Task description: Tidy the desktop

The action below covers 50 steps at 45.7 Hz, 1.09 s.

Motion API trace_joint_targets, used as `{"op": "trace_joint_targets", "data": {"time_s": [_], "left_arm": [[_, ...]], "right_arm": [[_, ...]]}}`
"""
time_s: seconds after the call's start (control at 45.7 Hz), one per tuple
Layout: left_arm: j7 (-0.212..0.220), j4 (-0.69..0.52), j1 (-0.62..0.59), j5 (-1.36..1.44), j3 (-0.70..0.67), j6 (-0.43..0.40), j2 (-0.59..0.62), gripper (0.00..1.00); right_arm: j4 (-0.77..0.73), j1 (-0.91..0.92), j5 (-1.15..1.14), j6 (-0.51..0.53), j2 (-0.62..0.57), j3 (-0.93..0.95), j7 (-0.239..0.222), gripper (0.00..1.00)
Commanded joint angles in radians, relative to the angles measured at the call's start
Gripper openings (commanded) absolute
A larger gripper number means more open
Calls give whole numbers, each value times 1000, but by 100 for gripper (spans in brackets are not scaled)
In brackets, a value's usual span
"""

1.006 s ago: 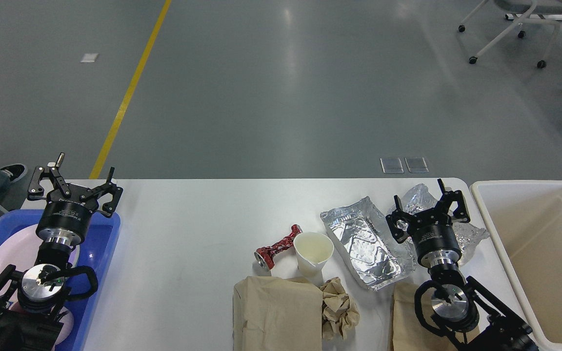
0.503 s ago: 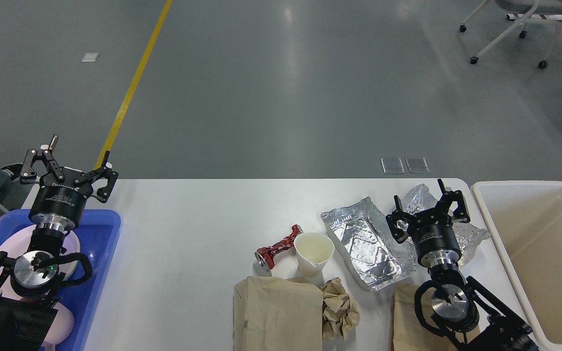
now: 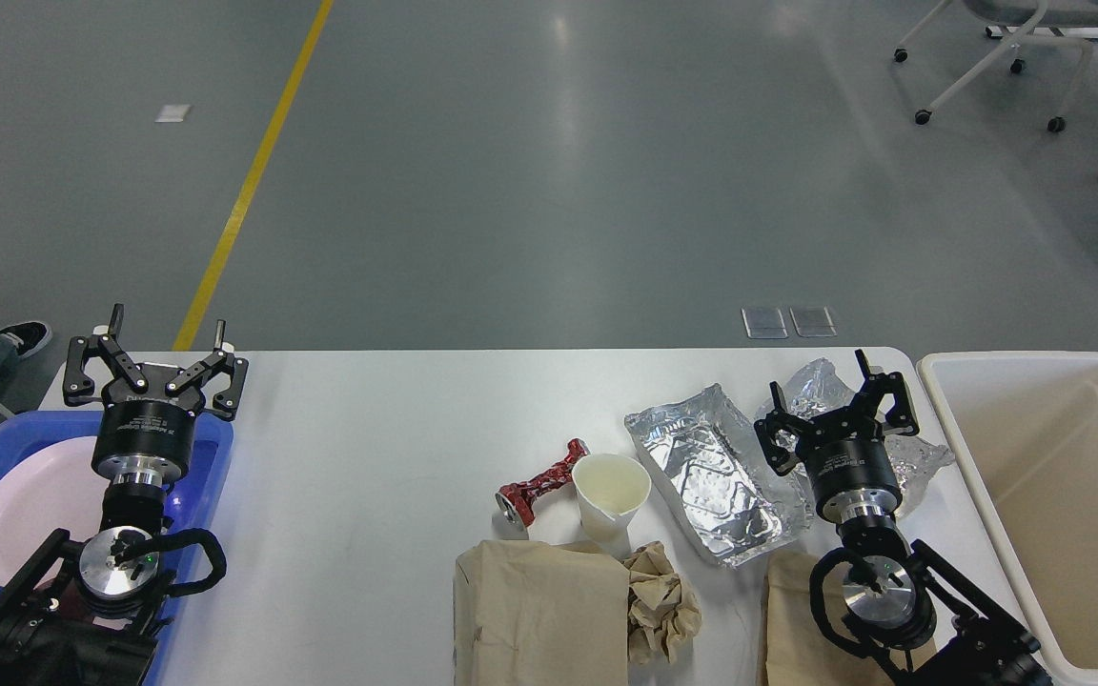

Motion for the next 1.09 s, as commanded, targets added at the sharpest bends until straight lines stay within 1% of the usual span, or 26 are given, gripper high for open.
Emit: {"op": "trace_joint_targets", "data": {"time_s": [0.0,0.109,0.153,0.263,0.328,0.438,0.503,0.569,0.635,0.722,0.788,0.897,1.006,1.072], "left_arm": [[17,-3,10,-6,15,1,-6,96],[98,-5,17,-8,36,-11,5,96],[117,-5,15,-6,36,-5,-3,96],[117,12,-11,0,29,10,7,96],[111,45,-40,-6,26,17,2,96],[91,87,-52,-9,18,-14,-18,96],[91,89,-52,-6,32,-40,-18,96],[92,93,-52,-9,23,-45,-16,96],[76,107,-52,-32,-3,-48,-27,96],[45,107,-52,-43,10,-51,-27,96],[39,107,-52,-44,7,-49,-29,96],[43,107,-51,-60,-8,-52,-29,96],[57,107,-48,-95,13,-74,-26,96],[57,108,-48,-97,13,-78,-27,96]], "right_arm": [[0,0,0,1,0,0,0,100],[0,0,0,1,0,0,0,100],[0,0,0,1,0,0,0,100],[0,0,0,-1,0,0,0,100],[0,0,0,1,0,0,0,100],[0,0,0,1,0,0,0,100],[0,0,0,-1,0,0,0,100],[0,0,0,1,0,0,0,100],[0,0,0,1,0,0,0,100],[0,0,0,1,0,0,0,100],[0,0,0,-1,-2,0,0,100],[0,0,0,1,0,0,0,100],[0,0,0,1,0,0,-1,100],[0,0,0,1,0,0,0,100]]}}
